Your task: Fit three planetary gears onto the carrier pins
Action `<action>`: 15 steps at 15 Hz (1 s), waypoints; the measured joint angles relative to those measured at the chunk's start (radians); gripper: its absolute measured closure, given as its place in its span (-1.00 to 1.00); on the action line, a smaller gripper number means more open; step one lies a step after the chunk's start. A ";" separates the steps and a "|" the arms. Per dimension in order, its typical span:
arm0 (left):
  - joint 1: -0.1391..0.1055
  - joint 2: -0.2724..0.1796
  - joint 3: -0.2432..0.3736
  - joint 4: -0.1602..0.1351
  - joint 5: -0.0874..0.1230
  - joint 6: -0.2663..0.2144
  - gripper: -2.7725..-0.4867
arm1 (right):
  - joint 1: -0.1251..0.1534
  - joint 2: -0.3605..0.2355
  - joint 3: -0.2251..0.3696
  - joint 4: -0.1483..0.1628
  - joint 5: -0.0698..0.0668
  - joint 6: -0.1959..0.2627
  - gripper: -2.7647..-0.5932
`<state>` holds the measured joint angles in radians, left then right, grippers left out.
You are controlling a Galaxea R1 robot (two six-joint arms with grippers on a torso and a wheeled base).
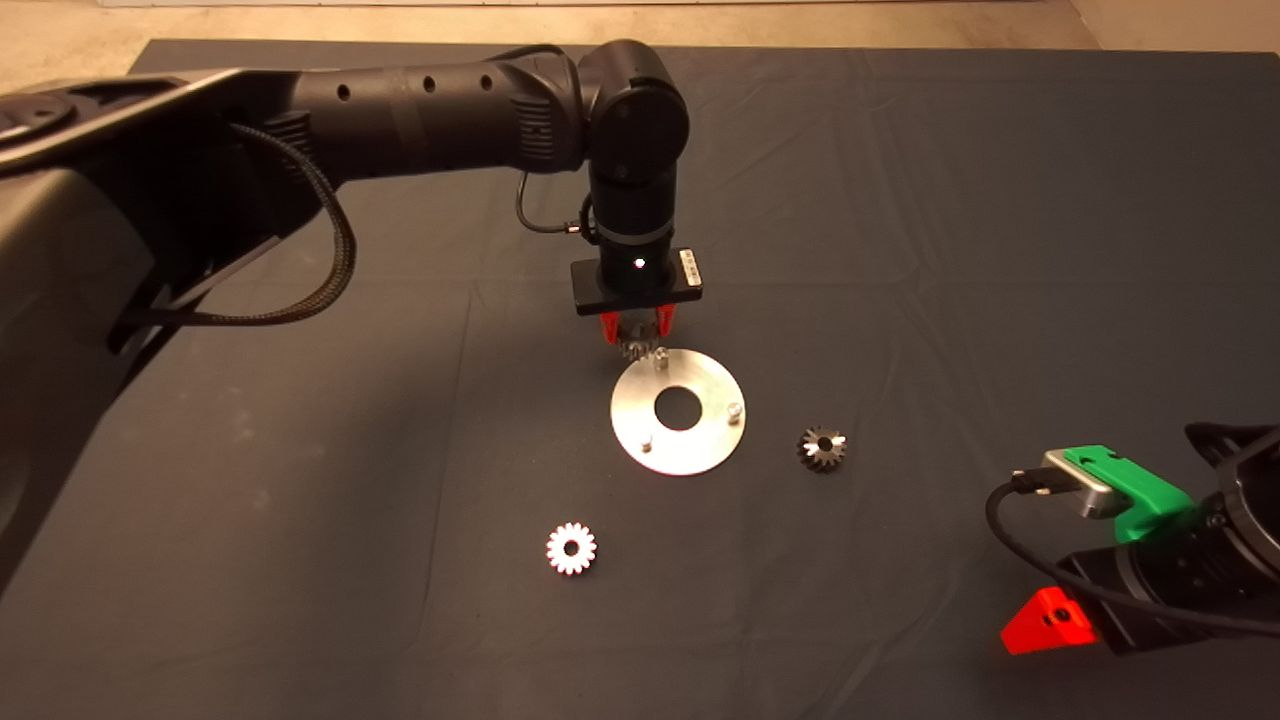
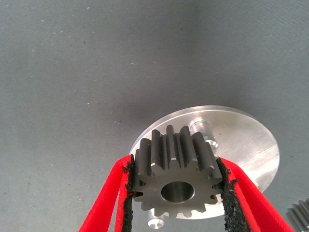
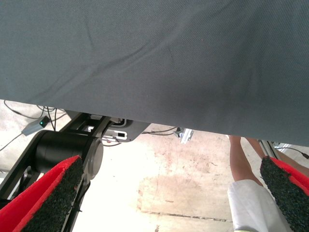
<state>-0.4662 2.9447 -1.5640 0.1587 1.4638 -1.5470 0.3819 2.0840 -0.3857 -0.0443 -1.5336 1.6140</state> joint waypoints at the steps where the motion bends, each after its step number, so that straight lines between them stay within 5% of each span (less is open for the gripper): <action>1: 0.000 0.000 0.000 0.000 -0.002 0.000 0.56 | 0.000 0.000 0.000 0.000 0.000 0.000 -0.97; 5: 0.000 0.004 0.026 -0.001 -0.050 0.027 0.56 | 0.000 0.000 0.000 0.000 0.000 0.000 -0.97; 11: 0.006 0.006 0.028 -0.001 -0.051 0.068 0.56 | 0.000 0.003 0.000 0.000 0.000 0.000 -0.97; 15: 0.044 0.007 0.026 -0.004 -0.054 0.090 0.56 | 0.000 0.002 0.000 0.000 0.000 0.000 -0.97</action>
<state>-0.4218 2.9513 -1.5385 0.1550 1.4094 -1.4566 0.3819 2.0864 -0.3857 -0.0443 -1.5336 1.6140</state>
